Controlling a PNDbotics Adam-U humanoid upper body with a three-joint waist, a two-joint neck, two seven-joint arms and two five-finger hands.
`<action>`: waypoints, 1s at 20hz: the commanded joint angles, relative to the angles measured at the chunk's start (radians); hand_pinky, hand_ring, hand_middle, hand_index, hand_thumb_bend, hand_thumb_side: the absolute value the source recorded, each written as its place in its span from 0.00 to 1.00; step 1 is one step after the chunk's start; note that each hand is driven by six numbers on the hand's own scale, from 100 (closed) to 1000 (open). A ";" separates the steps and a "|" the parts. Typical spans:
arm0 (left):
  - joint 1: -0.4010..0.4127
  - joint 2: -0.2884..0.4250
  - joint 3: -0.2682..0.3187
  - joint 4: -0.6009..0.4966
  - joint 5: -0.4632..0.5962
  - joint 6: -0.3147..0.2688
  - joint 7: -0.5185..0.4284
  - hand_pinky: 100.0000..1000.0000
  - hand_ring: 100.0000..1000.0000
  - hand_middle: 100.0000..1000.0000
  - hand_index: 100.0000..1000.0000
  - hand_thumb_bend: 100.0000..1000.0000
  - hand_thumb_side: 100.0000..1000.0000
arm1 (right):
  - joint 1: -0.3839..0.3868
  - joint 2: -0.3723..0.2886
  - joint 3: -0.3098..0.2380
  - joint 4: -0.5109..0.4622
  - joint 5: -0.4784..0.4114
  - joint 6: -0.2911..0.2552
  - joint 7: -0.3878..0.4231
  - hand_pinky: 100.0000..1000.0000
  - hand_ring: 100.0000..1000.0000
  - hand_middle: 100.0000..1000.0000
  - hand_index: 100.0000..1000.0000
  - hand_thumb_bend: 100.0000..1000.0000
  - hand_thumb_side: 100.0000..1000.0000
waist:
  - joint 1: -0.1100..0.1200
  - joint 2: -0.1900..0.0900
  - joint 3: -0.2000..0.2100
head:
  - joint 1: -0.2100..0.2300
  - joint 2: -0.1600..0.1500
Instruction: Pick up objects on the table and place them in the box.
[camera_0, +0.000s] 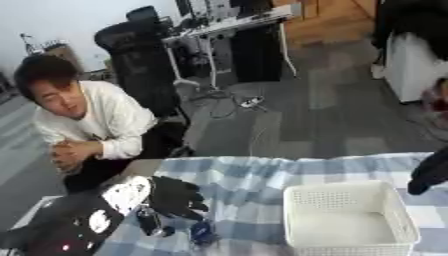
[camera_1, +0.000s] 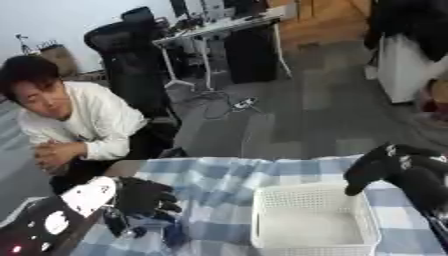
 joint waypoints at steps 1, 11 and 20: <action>-0.022 0.020 0.027 0.012 -0.041 0.021 0.045 1.00 1.00 1.00 1.00 1.00 0.41 | -0.017 0.002 -0.004 -0.017 0.000 -0.002 0.002 0.56 0.50 0.54 0.60 0.10 0.98 | -0.005 -0.016 0.002 | 0.018 -0.021; -0.007 -0.085 0.061 0.096 -0.087 0.060 0.095 1.00 1.00 1.00 1.00 1.00 0.53 | -0.029 0.021 -0.003 -0.017 -0.005 -0.005 0.008 0.56 0.50 0.54 0.60 0.10 0.98 | -0.019 -0.008 -0.015 | 0.020 -0.053; -0.009 -0.120 0.071 0.194 -0.184 0.024 0.094 1.00 1.00 1.00 1.00 1.00 0.50 | -0.036 0.028 -0.004 -0.017 -0.008 -0.005 0.013 0.56 0.50 0.54 0.60 0.10 0.98 | -0.026 -0.002 -0.021 | 0.035 -0.047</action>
